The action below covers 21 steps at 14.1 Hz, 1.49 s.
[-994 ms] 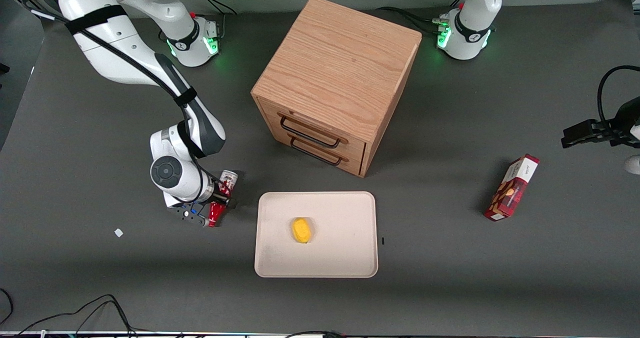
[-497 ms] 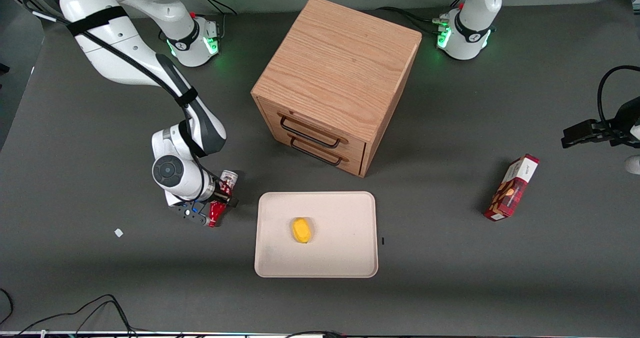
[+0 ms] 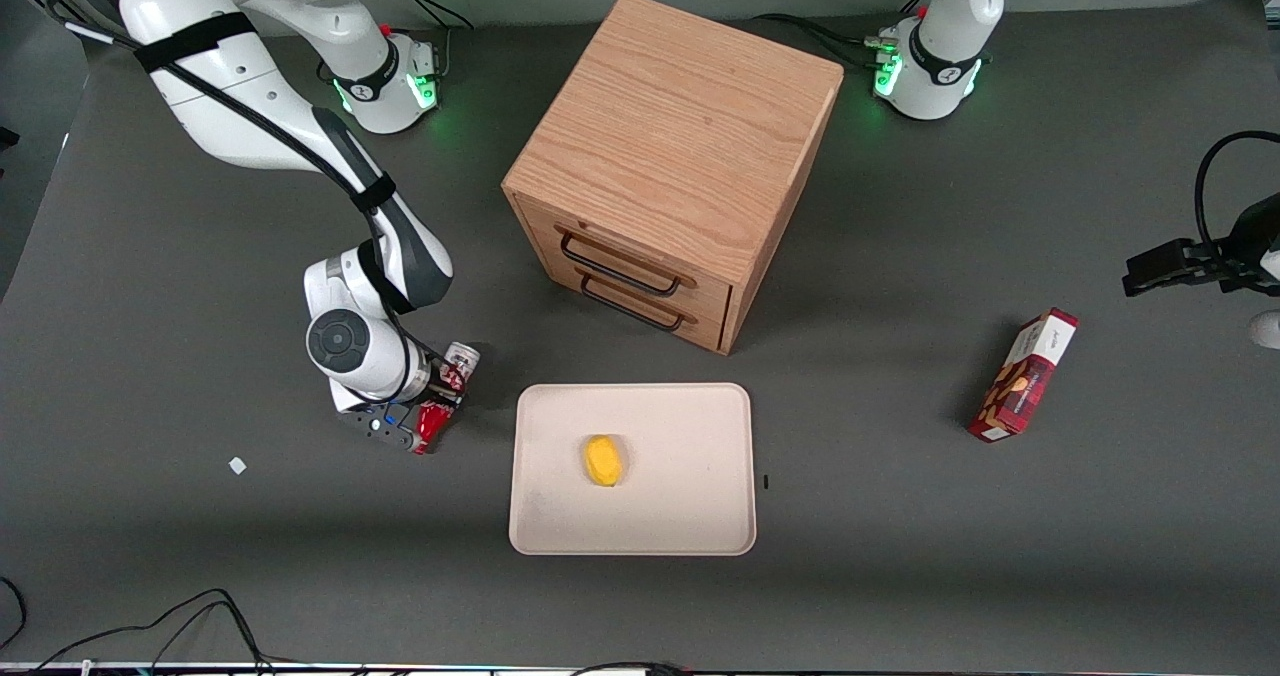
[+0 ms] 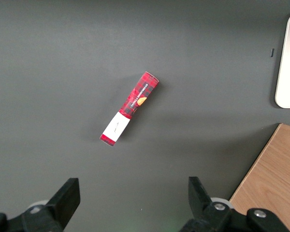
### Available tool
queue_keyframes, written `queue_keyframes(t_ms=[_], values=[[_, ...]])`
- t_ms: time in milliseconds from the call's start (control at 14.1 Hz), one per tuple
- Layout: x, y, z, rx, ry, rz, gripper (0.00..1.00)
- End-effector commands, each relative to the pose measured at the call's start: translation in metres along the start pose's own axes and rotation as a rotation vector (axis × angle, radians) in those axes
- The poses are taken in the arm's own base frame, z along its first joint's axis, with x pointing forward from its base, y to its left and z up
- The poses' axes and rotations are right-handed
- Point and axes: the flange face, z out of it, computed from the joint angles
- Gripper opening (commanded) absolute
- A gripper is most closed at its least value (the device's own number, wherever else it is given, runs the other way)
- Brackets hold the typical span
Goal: Place coke bottle on tray
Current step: 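Close the right gripper around the red Coca-Cola bottle's body, then lift the bottle up off the table with the right gripper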
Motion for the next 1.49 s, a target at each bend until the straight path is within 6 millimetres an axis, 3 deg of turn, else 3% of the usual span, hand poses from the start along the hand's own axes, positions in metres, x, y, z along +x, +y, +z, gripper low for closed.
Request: queue_keyframes(t_ms=[0, 142, 284, 568, 852, 994, 1135, 1277, 1419], values=[[-0.002, -0.002, -0.001, -0.005, 0.029, 0.006, 0.0], [-0.001, -0.002, -0.012, -0.008, 0.033, -0.002, 0.0], [0.002, 0.008, -0.045, -0.037, 0.024, 0.003, 0.0], [-0.007, 0.027, -0.146, -0.08, -0.012, -0.03, 0.0], [0.002, 0.063, -0.273, -0.028, -0.115, -0.073, 0.0], [0.008, 0.066, -0.323, -0.017, -0.126, -0.084, 0.0], [0.016, 0.064, -0.347, 0.006, -0.134, -0.087, 0.0], [0.034, 0.047, -0.341, 0.014, -0.143, -0.088, 0.0], [0.05, 0.012, -0.324, 0.031, -0.139, -0.111, 0.0]])
